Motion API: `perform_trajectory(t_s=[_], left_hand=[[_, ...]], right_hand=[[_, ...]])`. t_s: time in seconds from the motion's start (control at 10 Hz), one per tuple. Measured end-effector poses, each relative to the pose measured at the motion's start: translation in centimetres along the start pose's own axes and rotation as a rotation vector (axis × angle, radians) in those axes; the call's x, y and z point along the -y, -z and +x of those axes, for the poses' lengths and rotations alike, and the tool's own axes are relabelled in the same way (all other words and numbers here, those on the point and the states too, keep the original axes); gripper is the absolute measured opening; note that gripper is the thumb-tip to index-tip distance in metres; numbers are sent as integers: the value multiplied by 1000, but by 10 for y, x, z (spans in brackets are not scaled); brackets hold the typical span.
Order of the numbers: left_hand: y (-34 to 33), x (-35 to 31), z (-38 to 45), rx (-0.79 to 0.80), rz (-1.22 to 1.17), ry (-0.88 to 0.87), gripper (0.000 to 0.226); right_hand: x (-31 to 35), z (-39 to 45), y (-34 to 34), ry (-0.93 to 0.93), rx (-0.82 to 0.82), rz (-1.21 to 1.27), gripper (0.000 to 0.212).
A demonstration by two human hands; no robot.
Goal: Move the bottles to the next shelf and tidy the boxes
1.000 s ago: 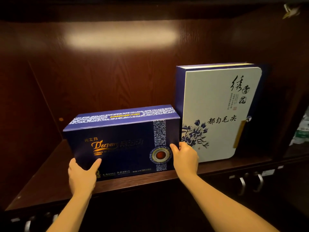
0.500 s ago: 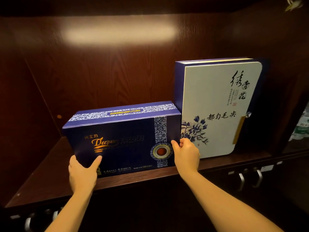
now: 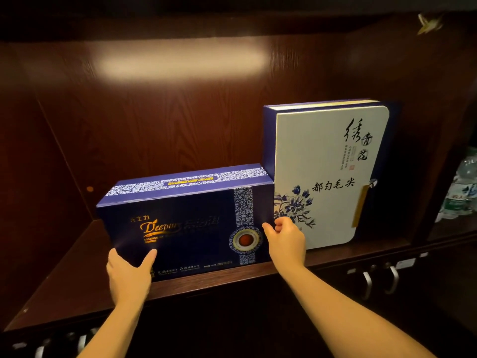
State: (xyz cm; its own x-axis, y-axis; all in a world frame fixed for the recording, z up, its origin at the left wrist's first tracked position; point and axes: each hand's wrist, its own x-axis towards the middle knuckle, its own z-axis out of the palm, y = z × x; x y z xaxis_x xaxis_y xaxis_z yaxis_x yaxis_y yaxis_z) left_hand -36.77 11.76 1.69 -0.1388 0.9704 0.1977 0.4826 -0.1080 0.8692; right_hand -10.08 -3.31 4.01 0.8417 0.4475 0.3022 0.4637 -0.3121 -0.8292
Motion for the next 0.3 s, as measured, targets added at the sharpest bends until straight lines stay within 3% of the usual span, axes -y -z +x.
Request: perform_trajectory(t_s=[0.3], left_hand=[[-5,-43,-41,-40,18,102,95]], right_hand=[[-5,20,48,44,70,81,23]])
